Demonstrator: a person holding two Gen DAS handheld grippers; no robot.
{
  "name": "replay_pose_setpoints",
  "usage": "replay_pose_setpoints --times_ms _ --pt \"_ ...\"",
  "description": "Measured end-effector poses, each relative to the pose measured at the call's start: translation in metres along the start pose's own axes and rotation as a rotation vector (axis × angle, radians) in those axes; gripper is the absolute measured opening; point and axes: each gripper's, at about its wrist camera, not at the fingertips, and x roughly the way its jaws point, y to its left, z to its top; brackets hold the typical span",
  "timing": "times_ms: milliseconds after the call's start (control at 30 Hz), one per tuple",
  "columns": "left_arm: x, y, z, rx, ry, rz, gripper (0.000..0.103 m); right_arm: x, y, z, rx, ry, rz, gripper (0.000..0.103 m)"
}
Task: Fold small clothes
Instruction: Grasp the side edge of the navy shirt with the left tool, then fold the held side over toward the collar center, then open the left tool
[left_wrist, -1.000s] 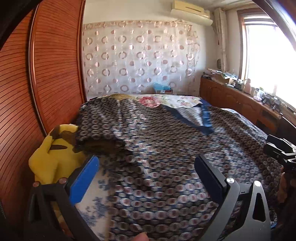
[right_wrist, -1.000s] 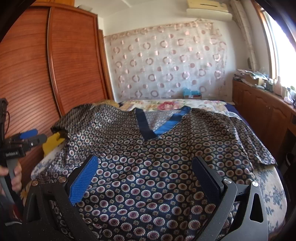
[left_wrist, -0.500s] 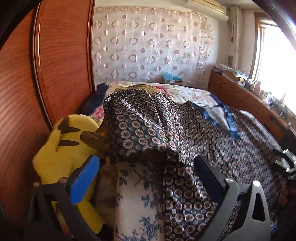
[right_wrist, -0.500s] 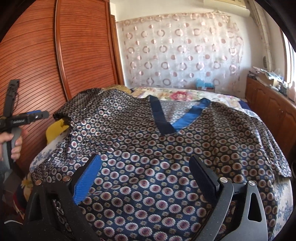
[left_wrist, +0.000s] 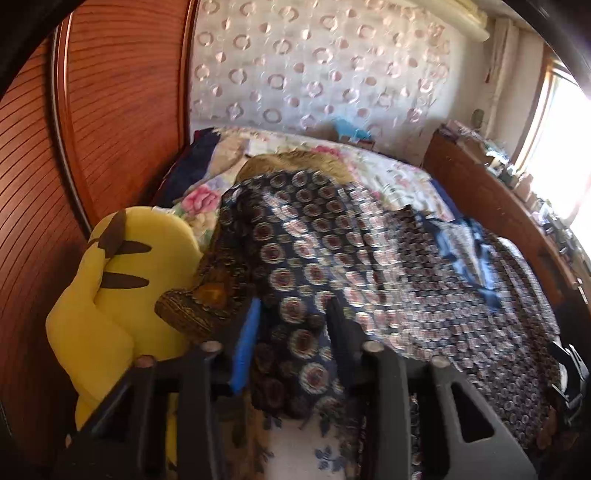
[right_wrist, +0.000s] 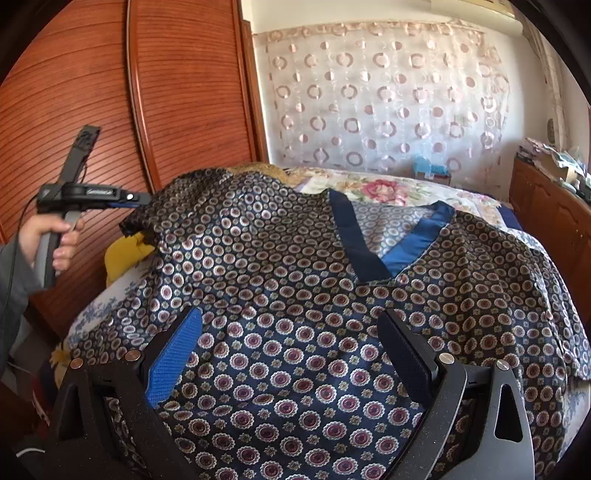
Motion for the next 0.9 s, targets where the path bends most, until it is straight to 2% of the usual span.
replay_pose_setpoints --times_ms 67,133,200,367,600,700,800,900 --pt "0.003 0.003 -0.001 0.003 0.014 0.020 0.002 0.002 0.000 -0.004 0.000 0.008 -0.001 0.097" --pt "0.000 0.003 -0.002 0.024 -0.005 0.018 0.000 0.002 -0.003 -0.007 0.017 0.012 0.002 0.097" --pt "-0.007 -0.001 0.000 0.044 -0.027 0.031 0.000 0.001 -0.006 -0.009 0.034 0.013 0.005 0.097" --pt "-0.025 -0.013 0.021 0.070 -0.090 0.009 0.000 -0.003 -0.011 -0.012 0.057 0.010 0.015 0.097" --pt "-0.029 -0.079 0.050 0.210 -0.132 -0.027 0.000 -0.005 -0.016 -0.015 0.059 0.009 -0.004 0.097" --pt "-0.026 -0.109 0.049 0.291 -0.156 -0.006 0.000 -0.006 -0.022 -0.016 0.077 0.013 -0.009 0.097" --pt "-0.026 -0.128 0.041 0.337 -0.170 -0.058 0.000 -0.011 -0.025 -0.017 0.081 0.012 -0.019 0.097" --pt "-0.024 -0.135 0.032 0.345 -0.141 -0.098 0.000 -0.017 -0.029 -0.018 0.090 0.007 -0.019 0.097"
